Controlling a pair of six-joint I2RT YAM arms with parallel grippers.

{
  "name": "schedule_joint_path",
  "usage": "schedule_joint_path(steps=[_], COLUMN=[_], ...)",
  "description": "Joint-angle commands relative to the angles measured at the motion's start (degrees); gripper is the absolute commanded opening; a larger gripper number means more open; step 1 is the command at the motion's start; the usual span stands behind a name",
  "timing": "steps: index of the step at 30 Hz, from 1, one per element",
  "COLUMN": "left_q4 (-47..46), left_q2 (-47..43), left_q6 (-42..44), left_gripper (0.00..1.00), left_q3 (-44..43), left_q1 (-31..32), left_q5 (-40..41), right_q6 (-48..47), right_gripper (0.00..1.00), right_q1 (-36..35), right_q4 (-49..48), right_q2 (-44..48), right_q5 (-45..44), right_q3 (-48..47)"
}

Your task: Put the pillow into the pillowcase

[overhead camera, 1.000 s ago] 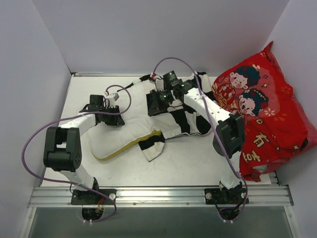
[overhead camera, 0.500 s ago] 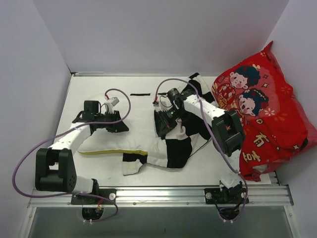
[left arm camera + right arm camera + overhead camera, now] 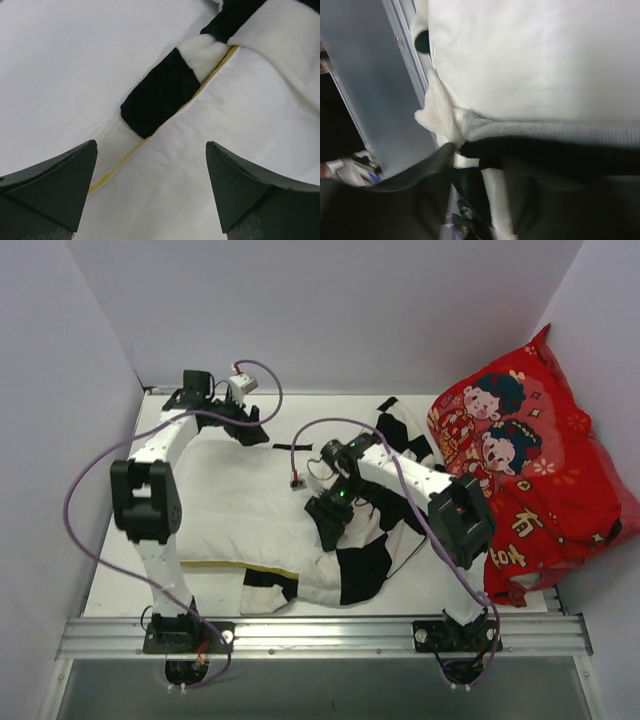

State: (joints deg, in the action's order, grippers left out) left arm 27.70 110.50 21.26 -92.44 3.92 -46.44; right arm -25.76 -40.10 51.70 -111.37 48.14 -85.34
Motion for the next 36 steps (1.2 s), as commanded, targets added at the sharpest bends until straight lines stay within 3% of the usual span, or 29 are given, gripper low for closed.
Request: schedule_joint_path(steps=[1, 2, 3, 8, 10, 11, 15, 18, 22, 26, 30, 33, 34, 36], left_q4=[10.86, 12.79, 15.34, 20.09, 23.26, 26.49, 31.80, 31.45, 25.22, 22.57, 22.39, 22.13, 22.13, 21.69], left_q2=[11.80, 13.67, 15.08, 20.10, 20.81, 20.90, 19.68, 15.38, 8.87, 5.87, 5.34, 5.17, 5.17, 4.38], left_q6=[11.23, 12.74, 14.32, 24.08, 29.68, 31.29, 37.45, 42.10, 43.34, 43.52, 42.73, 42.38, 42.29, 41.68], left_gripper=[0.97, 0.97, 0.97, 0.97, 0.93, 0.86, 0.29, 0.03, 0.00, 0.00, 0.00, 0.00, 0.00, 0.00], left_q3=[-10.89, -14.66, -15.48, -15.57, -15.31, -15.14, -11.73, -7.59, 2.76, 5.17, 4.29, 3.33, 3.06, 2.27], left_q1=[-0.06, 0.03, 0.03, 1.69, 2.40, 2.75, 4.86, 5.83, 8.29, 9.08, 9.17, 9.26, 9.26, 9.52], left_q5=[-1.99, -2.43, -2.87, -2.26, -2.87, -3.22, -4.72, -3.67, -0.24, 1.00, 1.26, 0.74, 0.56, 0.12], right_q6=[0.16, 4.88, 7.89, 19.68, 21.18, 21.36, 19.35, 20.65, 20.93, 16.28, 12.23, 11.26, 11.17, 12.13], right_gripper=[0.50, 0.64, 0.70, 0.76, 0.76, 0.77, 0.79, 0.80, 0.80, 0.77, 0.64, 0.36, 0.04, 0.00], right_q1=[4.75, 7.20, 11.23, 20.84, 23.73, 24.36, 24.54, 24.10, 23.31, 21.47, 20.32, 19.97, 19.62, 19.18], right_q4=[5.25, 4.99, 4.73, 0.16, -0.11, -0.11, -0.63, -3.08, -5.12, -4.95, -3.46, -1.52, -1.08, -1.08], right_q2=[3.97, 3.62, 2.84, -3.93, -9.44, -11.22, -19.48, -25.10, -28.89, -29.61, -27.41, -26.88, -26.79, -26.44], right_q5=[-1.91, -1.21, 0.27, -5.94, -8.41, -9.11, -11.49, -10.96, -9.65, -9.29, -4.22, 2.02, 3.26, 4.94], right_q3=[-8.77, -11.31, -17.52, -31.45, -38.19, -39.80, -45.78, -47.46, -47.37, -43.17, -36.84, -36.12, -36.56, -37.52])
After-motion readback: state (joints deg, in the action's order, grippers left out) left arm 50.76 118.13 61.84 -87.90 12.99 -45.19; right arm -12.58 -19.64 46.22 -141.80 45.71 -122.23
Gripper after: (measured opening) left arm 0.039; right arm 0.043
